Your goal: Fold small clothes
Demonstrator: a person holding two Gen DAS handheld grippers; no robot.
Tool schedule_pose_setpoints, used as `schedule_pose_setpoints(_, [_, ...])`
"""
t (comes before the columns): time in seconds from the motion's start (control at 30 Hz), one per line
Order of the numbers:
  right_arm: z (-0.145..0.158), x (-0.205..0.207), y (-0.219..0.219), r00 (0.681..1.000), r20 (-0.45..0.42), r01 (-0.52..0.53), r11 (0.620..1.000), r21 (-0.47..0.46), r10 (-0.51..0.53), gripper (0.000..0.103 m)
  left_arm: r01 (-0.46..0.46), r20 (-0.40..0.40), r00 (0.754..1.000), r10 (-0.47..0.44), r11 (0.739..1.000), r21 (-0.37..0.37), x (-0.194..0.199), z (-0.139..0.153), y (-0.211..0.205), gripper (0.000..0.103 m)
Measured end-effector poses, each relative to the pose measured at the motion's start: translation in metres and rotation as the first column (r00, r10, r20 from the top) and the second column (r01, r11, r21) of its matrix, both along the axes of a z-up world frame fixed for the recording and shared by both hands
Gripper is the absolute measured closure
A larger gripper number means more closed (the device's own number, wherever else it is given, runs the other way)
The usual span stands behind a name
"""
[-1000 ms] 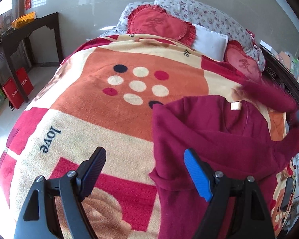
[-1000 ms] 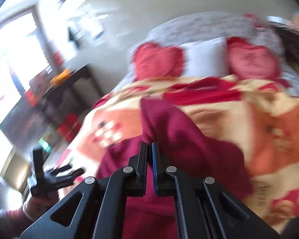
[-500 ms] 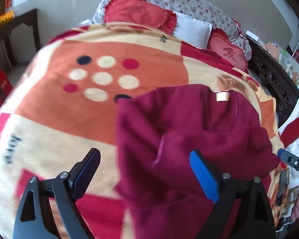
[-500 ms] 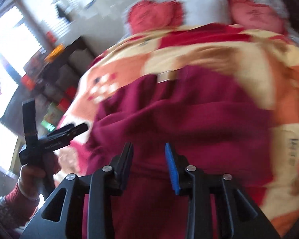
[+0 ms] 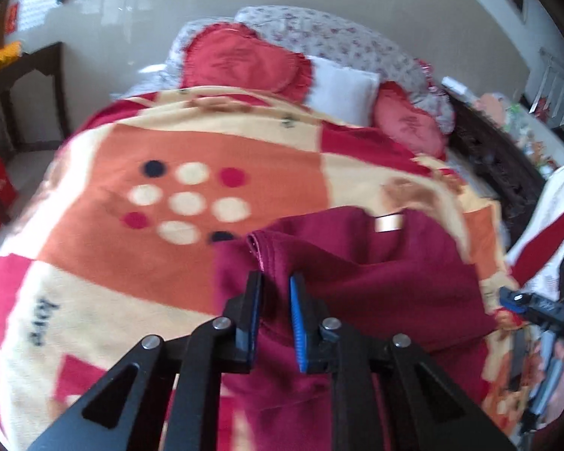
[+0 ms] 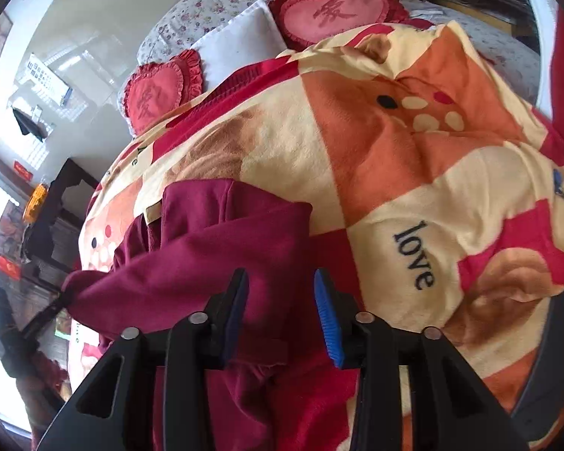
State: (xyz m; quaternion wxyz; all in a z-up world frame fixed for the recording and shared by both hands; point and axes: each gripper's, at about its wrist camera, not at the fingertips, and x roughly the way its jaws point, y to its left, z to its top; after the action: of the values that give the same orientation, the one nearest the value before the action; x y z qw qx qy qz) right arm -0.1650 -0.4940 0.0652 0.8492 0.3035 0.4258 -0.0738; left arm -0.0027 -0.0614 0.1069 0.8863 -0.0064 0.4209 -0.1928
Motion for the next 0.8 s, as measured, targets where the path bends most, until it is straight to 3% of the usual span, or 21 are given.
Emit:
schedule_pose_setpoints(0.13, [-0.018, 0.018, 0.001, 1.000, -0.027, 0.015, 0.999, 0.034, -0.014, 0.074, -0.018, -0.126, 0.992, 0.018, 1.000, 0.008, 0.006, -0.036, 0.003, 0.087])
schedule_pose_setpoints(0.3, [-0.037, 0.043, 0.012, 0.996, -0.080, -0.033, 0.997, 0.074, 0.039, 0.074, -0.035, -0.118, 0.992, 0.038, 0.999, 0.029, 0.003, -0.046, -0.004, 0.078])
schedule_pose_setpoints(0.37, [-0.033, 0.046, 0.017, 0.994, -0.091, -0.055, 0.998, 0.023, 0.057, 0.087, -0.021, -0.111, 0.993, 0.025, 0.999, 0.034, 0.001, -0.044, -0.008, 0.070])
schedule_pose_setpoints(0.4, [-0.025, 0.045, 0.019, 0.995, -0.071, -0.071, 0.997, -0.023, 0.070, 0.103, -0.014, -0.107, 0.994, 0.017, 0.999, 0.031, 0.000, -0.043, -0.008, 0.064])
schedule_pose_setpoints(0.5, [0.004, 0.029, 0.020, 0.998, 0.031, -0.057, 0.982, -0.178, 0.064, 0.103, -0.003, -0.107, 0.994, 0.005, 1.000, 0.018, -0.001, -0.045, -0.009, 0.046])
schedule_pose_setpoints(0.57, [0.002, 0.026, 0.010, 1.000, 0.011, -0.006, 0.967, -0.253, 0.009, 0.103, 0.016, -0.119, 0.993, -0.014, 1.000, 0.016, -0.003, -0.051, -0.013, 0.033])
schedule_pose_setpoints(0.6, [-0.010, 0.028, 0.003, 1.000, -0.024, 0.005, 0.971, -0.240, -0.011, 0.103, 0.021, -0.124, 0.992, -0.017, 0.999, 0.027, -0.002, -0.054, -0.017, 0.033])
schedule_pose_setpoints(0.67, [-0.032, 0.027, -0.009, 0.998, -0.055, 0.004, 0.992, -0.129, -0.011, 0.103, 0.026, -0.119, 0.993, -0.018, 0.998, 0.065, -0.005, -0.057, -0.021, 0.033])
schedule_pose_setpoints(0.8, [-0.017, 0.005, -0.015, 0.999, -0.010, 0.047, 0.994, -0.104, -0.048, 0.089, 0.027, -0.103, 0.995, -0.019, 0.997, 0.079, -0.011, -0.055, -0.019, 0.033])
